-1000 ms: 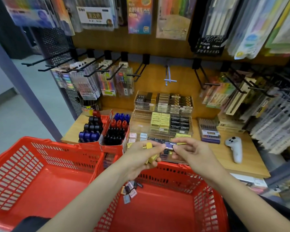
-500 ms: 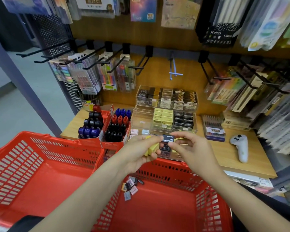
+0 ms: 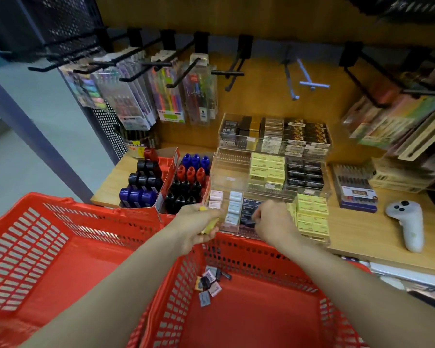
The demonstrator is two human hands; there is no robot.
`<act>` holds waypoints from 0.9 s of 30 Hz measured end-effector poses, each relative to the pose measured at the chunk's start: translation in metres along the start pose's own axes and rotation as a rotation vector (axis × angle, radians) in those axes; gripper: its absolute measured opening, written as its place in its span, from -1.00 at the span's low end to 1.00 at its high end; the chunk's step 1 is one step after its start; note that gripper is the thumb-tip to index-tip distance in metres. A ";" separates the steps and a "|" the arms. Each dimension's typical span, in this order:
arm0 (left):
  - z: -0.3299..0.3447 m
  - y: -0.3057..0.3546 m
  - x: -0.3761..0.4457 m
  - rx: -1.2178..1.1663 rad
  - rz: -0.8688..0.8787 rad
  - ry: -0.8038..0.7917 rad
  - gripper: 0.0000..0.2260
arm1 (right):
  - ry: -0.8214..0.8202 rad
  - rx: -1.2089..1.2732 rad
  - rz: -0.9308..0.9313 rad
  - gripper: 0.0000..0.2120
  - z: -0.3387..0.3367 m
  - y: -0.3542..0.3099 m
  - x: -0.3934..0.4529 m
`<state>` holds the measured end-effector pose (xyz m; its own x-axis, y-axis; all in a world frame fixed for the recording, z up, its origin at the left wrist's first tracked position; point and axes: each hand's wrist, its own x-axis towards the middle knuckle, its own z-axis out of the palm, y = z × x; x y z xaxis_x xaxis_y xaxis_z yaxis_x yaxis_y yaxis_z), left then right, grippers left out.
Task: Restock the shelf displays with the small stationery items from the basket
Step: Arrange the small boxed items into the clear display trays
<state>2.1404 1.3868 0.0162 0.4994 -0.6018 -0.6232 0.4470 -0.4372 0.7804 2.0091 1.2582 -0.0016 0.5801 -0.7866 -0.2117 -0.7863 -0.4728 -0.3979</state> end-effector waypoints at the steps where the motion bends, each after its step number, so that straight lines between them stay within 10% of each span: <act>1: 0.001 0.000 0.000 0.005 0.004 -0.007 -0.89 | -0.004 0.001 0.006 -0.80 0.002 0.000 0.003; 27: 0.009 -0.003 -0.010 -0.007 0.016 -0.058 -0.83 | -0.227 -0.139 -0.381 -0.79 -0.003 0.004 0.021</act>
<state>2.1277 1.3883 0.0205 0.4630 -0.6462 -0.6067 0.4448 -0.4226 0.7897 2.0173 1.2387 -0.0055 0.8528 -0.4472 -0.2698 -0.5203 -0.7722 -0.3647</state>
